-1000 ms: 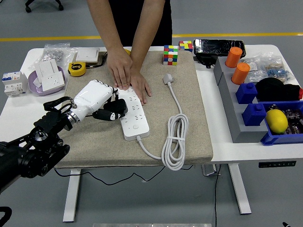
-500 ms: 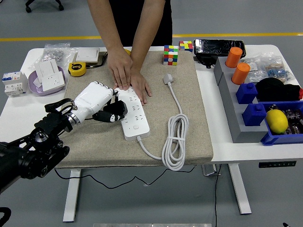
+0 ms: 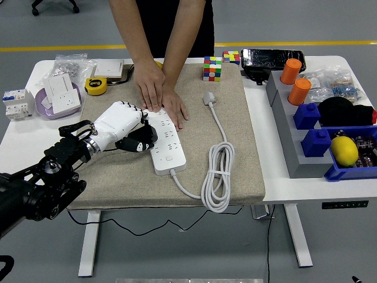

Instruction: Pick up the plug,place it near the board,insert it into the board,press the button

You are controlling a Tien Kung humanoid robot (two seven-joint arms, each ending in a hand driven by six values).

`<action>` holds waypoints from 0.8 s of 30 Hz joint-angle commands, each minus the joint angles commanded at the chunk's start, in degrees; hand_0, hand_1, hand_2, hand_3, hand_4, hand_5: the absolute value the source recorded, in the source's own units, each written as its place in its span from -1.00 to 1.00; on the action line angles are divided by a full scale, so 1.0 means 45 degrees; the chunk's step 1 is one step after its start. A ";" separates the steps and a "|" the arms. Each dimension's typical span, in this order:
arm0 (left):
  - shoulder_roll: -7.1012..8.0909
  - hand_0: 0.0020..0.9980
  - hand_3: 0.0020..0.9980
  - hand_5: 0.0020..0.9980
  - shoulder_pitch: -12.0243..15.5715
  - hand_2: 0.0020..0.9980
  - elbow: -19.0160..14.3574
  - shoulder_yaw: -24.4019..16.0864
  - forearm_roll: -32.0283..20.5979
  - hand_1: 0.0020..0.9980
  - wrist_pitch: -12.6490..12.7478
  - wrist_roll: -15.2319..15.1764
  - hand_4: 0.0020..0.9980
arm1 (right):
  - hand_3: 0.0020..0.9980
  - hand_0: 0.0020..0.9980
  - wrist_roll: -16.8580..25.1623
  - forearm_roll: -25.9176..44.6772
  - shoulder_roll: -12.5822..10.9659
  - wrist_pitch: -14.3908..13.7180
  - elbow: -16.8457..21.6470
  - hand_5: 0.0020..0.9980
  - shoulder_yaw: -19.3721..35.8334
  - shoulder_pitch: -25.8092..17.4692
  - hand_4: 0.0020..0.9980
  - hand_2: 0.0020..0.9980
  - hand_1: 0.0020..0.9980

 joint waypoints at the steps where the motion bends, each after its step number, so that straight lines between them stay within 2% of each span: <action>1: 0.0010 0.31 0.39 -0.73 -0.0006 0.53 -0.0011 -0.0002 0.0040 0.58 -0.0047 0.0027 0.39 | 0.57 0.65 0.0004 0.0005 0.0002 -0.0011 0.0000 0.84 0.0000 0.0000 1.00 0.50 0.50; 4: 0.0041 0.31 0.39 -0.73 -0.0008 0.53 -0.0062 0.0030 0.0087 0.58 -0.0103 0.0057 0.39 | 0.57 0.65 0.0021 0.0018 0.0003 -0.0030 0.0000 0.84 0.0002 0.0002 1.00 0.50 0.50; 5: 0.0056 0.36 0.60 -0.73 -0.0005 0.59 -0.0097 0.0051 0.0100 0.63 -0.0121 0.0070 0.48 | 0.57 0.65 0.0025 0.0019 0.0004 -0.0032 0.0000 0.84 0.0008 0.0001 1.00 0.49 0.50; 10: 0.0130 0.36 0.60 -0.73 0.0027 0.59 -0.0393 0.0087 0.0138 0.63 -0.0222 0.0113 0.48 | 0.57 0.65 0.0025 0.0030 0.0010 -0.0025 0.0000 0.84 0.0017 -0.0009 1.00 0.49 0.50; 11: 0.0142 0.39 0.69 -0.74 0.0027 0.68 -0.0437 0.0094 0.0133 0.67 -0.0233 0.0115 0.55 | 0.57 0.65 0.0026 0.0030 0.0010 -0.0026 0.0000 0.84 0.0017 -0.0008 1.00 0.49 0.50; 16: 0.0279 0.39 0.69 -0.74 0.0022 0.68 -0.0997 0.0124 0.0128 0.67 -0.0551 0.0176 0.55 | 0.57 0.65 0.0038 0.0058 0.0016 -0.0040 0.0000 0.84 0.0016 0.0021 1.00 0.49 0.50; 17: 0.0303 0.52 0.83 -0.36 0.0029 0.84 -0.1087 0.0114 0.0100 0.81 -0.0629 0.0167 1.00 | 0.57 0.65 0.0037 0.0064 0.0018 -0.0042 0.0000 0.83 0.0016 0.0024 1.00 0.49 0.50; 22: 0.0444 0.52 0.83 -0.36 0.0110 0.84 -0.1594 -0.0065 -0.0323 0.81 -0.1223 -0.0033 1.00 | 0.57 0.65 0.0030 0.0071 0.0031 -0.0045 0.0000 0.83 0.0032 0.0010 1.00 0.49 0.50; 23: 0.0501 0.65 0.93 0.50 0.0200 0.97 -0.1796 -0.0219 -0.0551 0.97 -0.1382 -0.0143 1.00 | 0.57 0.65 0.0021 0.0057 0.0033 -0.0042 0.0000 0.82 0.0035 0.0007 1.00 0.49 0.50; 24: 0.0543 0.65 0.93 0.50 0.0331 0.97 -0.1997 -0.0437 -0.0807 0.97 -0.1496 -0.0247 1.00 | 0.57 0.65 0.0019 0.0050 0.0035 -0.0044 0.0000 0.82 0.0043 0.0007 1.00 0.49 0.50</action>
